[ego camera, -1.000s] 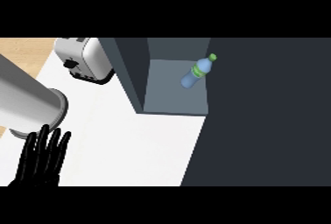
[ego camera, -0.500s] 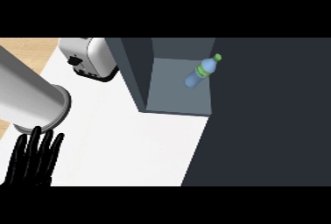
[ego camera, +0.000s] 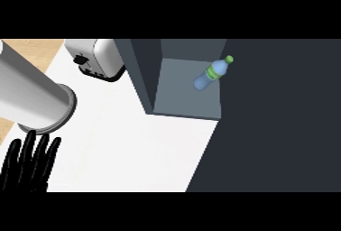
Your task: Pick up the bottled water, place it into the cabinet and close the cabinet
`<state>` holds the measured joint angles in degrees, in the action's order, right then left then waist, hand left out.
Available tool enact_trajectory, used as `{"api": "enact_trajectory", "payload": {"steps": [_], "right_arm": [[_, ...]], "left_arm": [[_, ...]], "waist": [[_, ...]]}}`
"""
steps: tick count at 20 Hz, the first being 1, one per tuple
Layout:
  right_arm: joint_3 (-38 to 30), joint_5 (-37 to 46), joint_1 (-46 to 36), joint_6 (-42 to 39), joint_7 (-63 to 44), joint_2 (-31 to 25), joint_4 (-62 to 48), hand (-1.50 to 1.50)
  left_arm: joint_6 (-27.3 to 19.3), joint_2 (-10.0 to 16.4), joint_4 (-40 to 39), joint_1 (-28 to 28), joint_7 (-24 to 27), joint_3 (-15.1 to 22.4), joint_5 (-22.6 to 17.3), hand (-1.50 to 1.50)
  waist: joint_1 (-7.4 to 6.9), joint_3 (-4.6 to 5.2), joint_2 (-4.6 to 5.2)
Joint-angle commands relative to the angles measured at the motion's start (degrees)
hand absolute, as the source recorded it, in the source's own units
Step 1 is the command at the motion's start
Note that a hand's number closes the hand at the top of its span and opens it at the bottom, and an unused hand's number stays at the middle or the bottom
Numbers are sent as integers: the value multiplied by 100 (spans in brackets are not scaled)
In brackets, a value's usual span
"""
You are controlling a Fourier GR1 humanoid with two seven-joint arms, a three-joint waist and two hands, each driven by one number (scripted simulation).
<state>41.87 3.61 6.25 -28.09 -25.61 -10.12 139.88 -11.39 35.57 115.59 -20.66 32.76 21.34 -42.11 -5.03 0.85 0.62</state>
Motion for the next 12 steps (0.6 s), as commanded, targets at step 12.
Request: {"api": "enact_trajectory", "payload": {"steps": [12], "right_arm": [[341, -2297, 4, 331, -686, 965, -1648, 150]], "left_arm": [[409, 211, 114, 61, 1, -76, -48, -150]], "waist": [[-534, -9, 255]]}}
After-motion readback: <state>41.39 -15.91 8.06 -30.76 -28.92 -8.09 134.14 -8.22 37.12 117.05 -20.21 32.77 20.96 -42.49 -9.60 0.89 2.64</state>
